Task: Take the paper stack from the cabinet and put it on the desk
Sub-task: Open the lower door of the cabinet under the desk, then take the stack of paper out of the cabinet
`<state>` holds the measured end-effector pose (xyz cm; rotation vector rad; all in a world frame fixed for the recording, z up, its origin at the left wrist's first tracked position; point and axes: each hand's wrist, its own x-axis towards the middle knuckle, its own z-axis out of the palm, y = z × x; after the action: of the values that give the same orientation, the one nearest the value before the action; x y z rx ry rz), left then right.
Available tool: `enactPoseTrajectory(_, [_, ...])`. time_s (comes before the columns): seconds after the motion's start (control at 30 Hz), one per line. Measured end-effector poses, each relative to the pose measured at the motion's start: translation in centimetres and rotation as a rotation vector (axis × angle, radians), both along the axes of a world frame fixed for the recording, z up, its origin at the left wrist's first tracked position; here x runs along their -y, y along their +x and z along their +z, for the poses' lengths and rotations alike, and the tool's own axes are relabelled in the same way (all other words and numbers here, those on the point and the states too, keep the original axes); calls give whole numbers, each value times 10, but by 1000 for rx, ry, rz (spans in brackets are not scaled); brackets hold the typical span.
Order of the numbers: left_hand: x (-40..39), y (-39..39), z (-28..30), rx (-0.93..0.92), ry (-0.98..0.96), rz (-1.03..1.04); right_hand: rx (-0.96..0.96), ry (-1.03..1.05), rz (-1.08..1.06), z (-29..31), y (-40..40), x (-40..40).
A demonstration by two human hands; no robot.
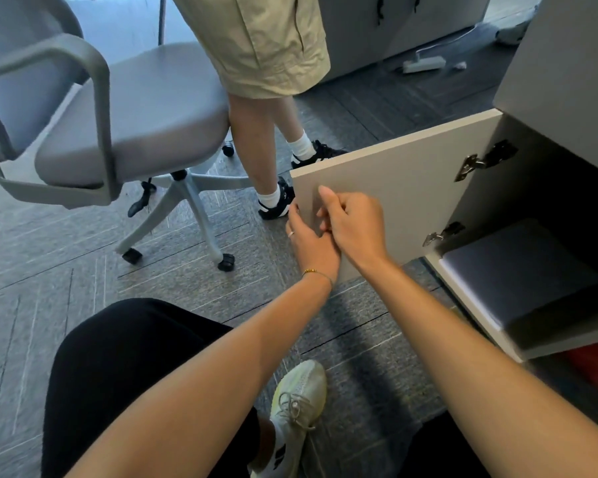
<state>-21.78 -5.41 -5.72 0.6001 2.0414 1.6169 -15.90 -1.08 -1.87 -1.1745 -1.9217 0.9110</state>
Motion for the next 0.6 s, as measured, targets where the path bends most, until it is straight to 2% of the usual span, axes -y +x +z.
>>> enactPoseTrajectory(0.1, [17, 28, -7, 13, -41, 19, -35, -62, -68, -22, 22, 6])
enactPoseTrajectory(0.27, [23, 94, -39, -73, -121, -146, -84, -127, -205, -46, 79, 10])
enactPoseTrajectory(0.37, [2, 131, -50, -29, -149, -300, -58, -107, -308, -56, 118, 4])
enactPoseTrajectory(0.47, [-29, 162, -67, -208, -149, -469, -85, -101, -469, -71, 156, -11])
enactPoseTrajectory(0.6, [-72, 186, -97, -277, -137, -792, -172, -153, -664, -97, 200, -33])
